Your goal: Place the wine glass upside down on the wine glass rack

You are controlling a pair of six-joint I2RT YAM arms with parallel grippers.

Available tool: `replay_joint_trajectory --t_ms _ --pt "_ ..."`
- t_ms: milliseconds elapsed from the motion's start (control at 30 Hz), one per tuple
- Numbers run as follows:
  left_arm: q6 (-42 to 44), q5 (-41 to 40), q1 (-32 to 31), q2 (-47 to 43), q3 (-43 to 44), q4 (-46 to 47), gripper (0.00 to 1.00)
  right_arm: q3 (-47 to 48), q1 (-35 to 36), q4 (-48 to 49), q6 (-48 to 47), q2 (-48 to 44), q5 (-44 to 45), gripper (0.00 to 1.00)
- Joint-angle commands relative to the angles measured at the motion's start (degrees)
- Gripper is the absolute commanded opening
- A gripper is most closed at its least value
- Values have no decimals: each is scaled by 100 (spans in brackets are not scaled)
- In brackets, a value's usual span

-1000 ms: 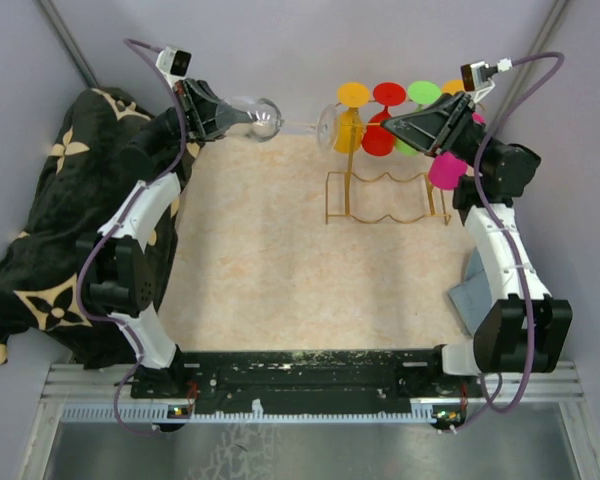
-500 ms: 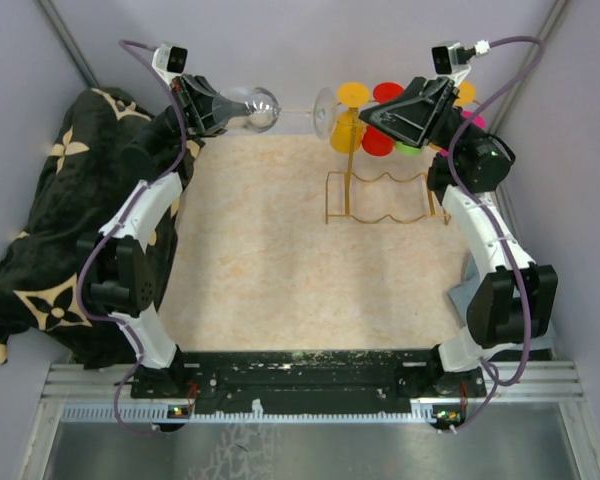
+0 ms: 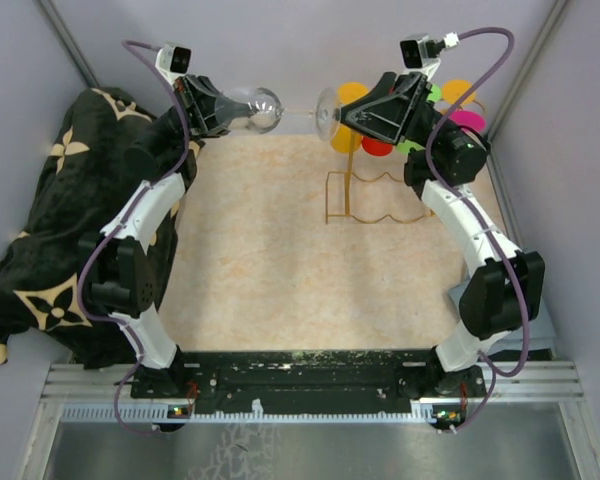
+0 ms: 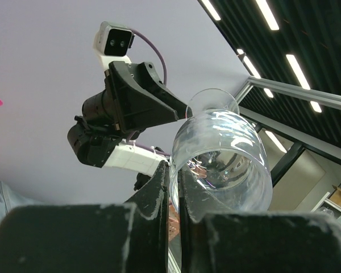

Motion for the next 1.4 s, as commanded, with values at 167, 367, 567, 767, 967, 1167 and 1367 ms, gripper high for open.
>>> replay_joint_trajectory --t_ms 167,367,567,767,967,1167,1367 --pt "-498 -353 -43 -292 -14 1283 0 391 263 146 -74 104 223 38" --pt "-461 -390 -49 -285 -47 1274 0 484 385 218 7 143 285 38" --pt "-455 -444 -70 -275 -9 1283 0 578 553 183 10 187 307 32" --pt "-452 -416 -74 -291 -43 1291 0 631 674 166 10 234 320 21" --pt "-448 -425 -78 -294 -38 1274 0 624 707 166 39 237 359 2" --pt "-456 -411 -80 -283 -34 1285 10 648 709 230 69 232 430 0" --pt "-447 -398 -71 -275 -137 1311 34 723 709 219 55 222 470 0"
